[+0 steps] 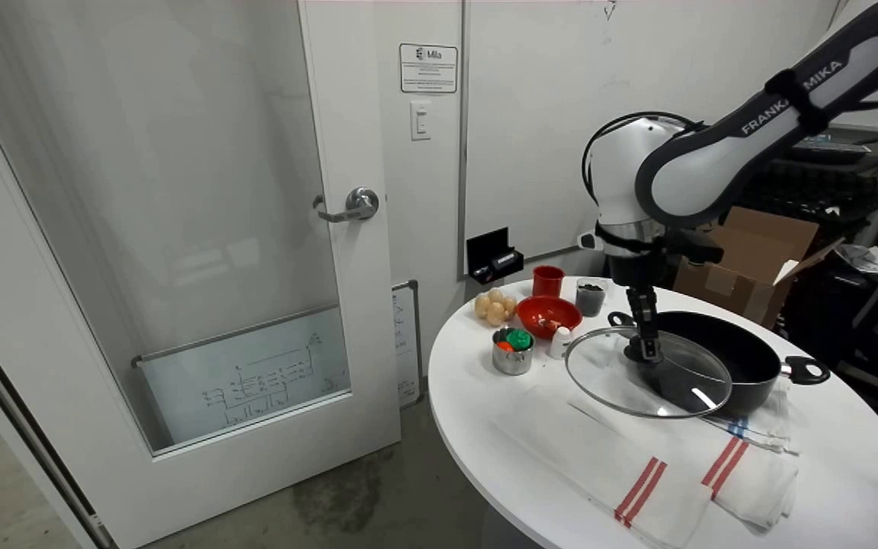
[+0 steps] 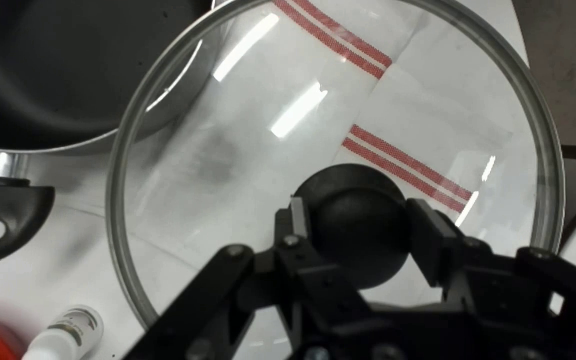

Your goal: Remove the glass lid from the black pot and put it on the tea towel on the table

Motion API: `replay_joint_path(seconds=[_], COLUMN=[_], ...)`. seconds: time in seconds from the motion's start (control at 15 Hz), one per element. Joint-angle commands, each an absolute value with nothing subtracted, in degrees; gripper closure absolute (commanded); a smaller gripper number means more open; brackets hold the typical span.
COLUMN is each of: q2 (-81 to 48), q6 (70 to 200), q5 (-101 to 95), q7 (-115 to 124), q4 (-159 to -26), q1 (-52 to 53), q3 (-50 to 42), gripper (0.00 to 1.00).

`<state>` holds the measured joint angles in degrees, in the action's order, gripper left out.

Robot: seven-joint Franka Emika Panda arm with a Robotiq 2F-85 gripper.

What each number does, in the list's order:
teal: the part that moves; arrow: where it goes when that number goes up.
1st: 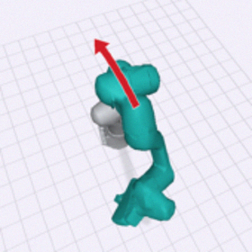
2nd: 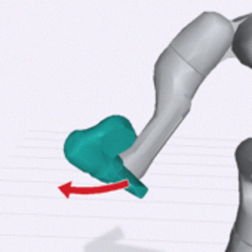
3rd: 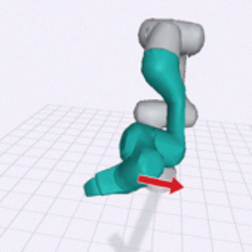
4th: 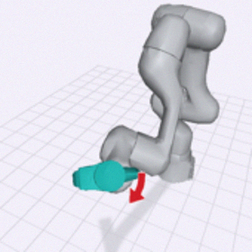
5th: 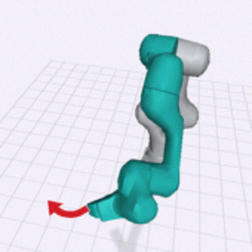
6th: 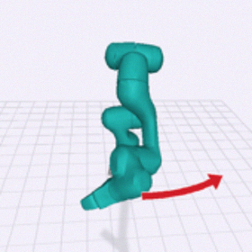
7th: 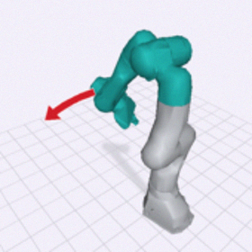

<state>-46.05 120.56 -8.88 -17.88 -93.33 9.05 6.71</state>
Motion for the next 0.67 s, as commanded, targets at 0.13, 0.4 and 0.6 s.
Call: replay_joint_path(seconds=[0.13, 0.4, 0.6], q2=[-53.92, -58.26, -60.49], q6=[117.57, 118.98, 120.45], q5=[-10.99, -9.92, -9.85], q7=[-18.96, -20.03, -20.07], q4=[-82.64, -78.71, -77.77], q1=[10.75, 10.09, 9.88], q3=[7.11, 7.80, 7.84], gripper=[0.75, 0.75, 0.75])
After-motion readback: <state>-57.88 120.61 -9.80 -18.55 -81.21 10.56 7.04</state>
